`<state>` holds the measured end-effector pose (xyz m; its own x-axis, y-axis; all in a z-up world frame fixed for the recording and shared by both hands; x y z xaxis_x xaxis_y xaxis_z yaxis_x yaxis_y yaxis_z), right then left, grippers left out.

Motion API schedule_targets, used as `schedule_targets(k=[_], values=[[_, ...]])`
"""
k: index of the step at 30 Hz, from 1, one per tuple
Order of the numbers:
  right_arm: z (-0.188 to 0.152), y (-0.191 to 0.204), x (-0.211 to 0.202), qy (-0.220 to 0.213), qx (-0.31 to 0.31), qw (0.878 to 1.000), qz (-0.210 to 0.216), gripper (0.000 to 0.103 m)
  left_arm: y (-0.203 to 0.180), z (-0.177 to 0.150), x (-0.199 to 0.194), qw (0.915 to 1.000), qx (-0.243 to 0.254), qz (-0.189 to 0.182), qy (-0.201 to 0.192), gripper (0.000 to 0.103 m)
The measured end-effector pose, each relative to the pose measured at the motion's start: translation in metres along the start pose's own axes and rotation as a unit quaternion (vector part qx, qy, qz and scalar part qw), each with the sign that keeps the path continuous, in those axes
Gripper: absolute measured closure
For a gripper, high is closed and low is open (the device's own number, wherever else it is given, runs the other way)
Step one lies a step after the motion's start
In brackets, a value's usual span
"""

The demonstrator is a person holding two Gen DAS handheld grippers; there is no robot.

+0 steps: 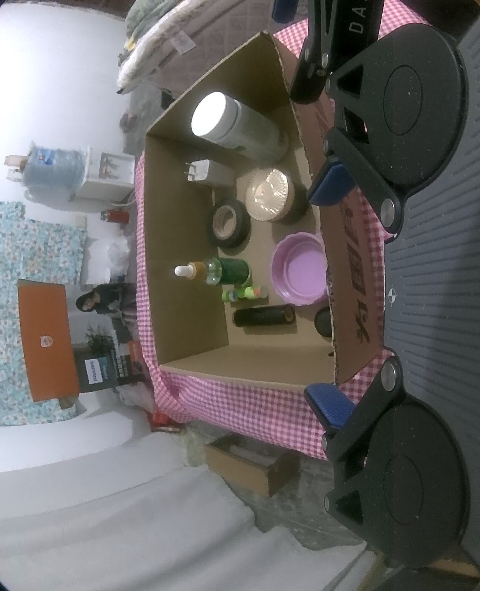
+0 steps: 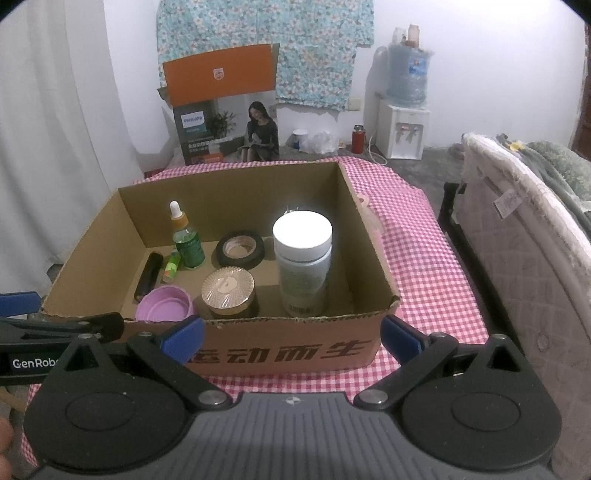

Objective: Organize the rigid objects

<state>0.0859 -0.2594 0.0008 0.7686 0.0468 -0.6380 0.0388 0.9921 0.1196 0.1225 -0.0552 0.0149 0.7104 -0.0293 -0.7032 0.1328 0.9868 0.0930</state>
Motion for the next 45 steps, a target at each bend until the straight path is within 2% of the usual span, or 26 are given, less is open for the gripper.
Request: schedule_targets(k=[45], values=[[0.0042, -0.0008, -0.0071, -0.002, -0.013, 1.0, -0.004, 0.0, 0.0003, -0.0013, -0.005, 1.0, -0.006, 0.001, 0.003, 0.0]])
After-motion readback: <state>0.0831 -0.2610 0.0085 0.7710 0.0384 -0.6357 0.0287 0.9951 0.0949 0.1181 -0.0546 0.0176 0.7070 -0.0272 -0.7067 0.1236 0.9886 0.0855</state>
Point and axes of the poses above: each gripper's, at about its wrist camera, not at the fingertips, and x roughly the way its jaws point, y to its left, z to its top, the point moved 2 cm from there along x, roughly the way its jaws point, and after that the axes turned 1 degree about z, right-handed, at the moved point
